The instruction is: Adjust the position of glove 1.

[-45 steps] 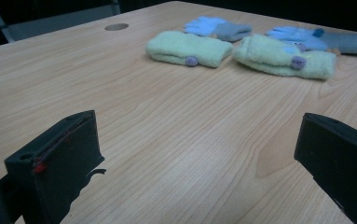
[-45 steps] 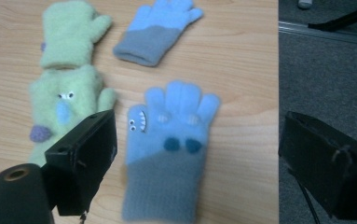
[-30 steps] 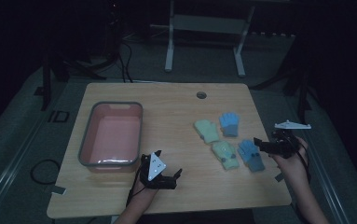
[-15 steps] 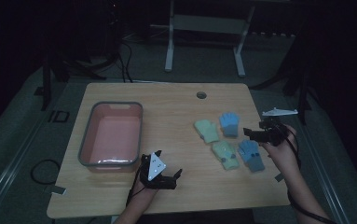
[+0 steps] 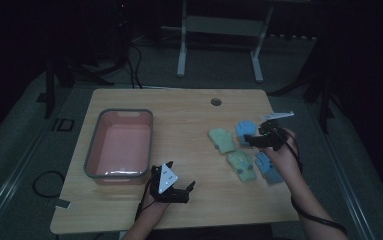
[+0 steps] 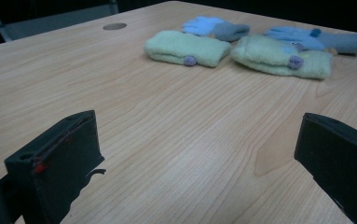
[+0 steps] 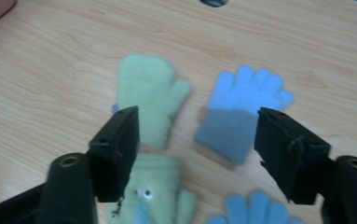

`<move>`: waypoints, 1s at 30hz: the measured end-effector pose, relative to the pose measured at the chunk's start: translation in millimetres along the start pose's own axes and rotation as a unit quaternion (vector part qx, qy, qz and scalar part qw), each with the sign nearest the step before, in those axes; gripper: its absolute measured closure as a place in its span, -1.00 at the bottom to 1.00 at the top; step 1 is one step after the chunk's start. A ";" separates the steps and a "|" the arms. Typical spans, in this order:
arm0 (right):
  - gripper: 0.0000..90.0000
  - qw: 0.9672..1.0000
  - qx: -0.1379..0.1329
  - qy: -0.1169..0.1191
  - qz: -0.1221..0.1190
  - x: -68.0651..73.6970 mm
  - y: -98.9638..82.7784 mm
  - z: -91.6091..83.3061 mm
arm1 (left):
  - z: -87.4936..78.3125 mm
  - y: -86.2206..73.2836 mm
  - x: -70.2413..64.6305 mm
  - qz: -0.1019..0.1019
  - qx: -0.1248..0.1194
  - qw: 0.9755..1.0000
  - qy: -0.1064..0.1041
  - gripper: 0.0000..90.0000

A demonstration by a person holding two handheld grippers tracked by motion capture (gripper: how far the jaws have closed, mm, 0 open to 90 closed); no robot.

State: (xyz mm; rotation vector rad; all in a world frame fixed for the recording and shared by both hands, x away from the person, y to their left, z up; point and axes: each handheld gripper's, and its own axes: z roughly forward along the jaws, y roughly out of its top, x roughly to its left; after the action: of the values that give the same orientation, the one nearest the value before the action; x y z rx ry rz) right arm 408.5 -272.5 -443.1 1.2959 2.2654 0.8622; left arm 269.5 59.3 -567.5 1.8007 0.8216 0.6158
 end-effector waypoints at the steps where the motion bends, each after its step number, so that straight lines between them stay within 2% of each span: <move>1: -0.29 1.000 0.001 0.000 -0.001 2.5 1.0 2.7 | -0.1 0.0 -0.1 0.000 0.000 1.000 -0.001 -0.99; 12: -0.20 1.000 0.011 0.018 -0.010 23.5 15.9 27.8 | -0.2 0.0 -0.1 0.002 0.001 1.000 -0.005 -0.99; 18: -0.19 0.999 0.027 0.026 -0.019 37.0 25.3 49.8 | -0.3 -0.1 -0.2 0.003 0.000 1.000 -0.008 -0.99; 22: -0.16 0.999 0.039 0.029 -0.019 40.5 28.2 60.4 | -0.3 -0.1 -0.4 0.004 0.001 1.000 -0.010 -0.99; 30: 0.04 0.997 0.069 0.039 -0.021 43.7 30.1 84.5 | -0.5 -0.1 -1.0 0.008 0.003 1.000 -0.012 -0.99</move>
State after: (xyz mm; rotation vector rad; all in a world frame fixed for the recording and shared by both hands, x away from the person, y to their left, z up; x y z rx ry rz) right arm 456.3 -196.2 -486.1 1.2891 2.4423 0.7645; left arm 268.5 58.8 -567.5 1.8177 0.7941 0.6016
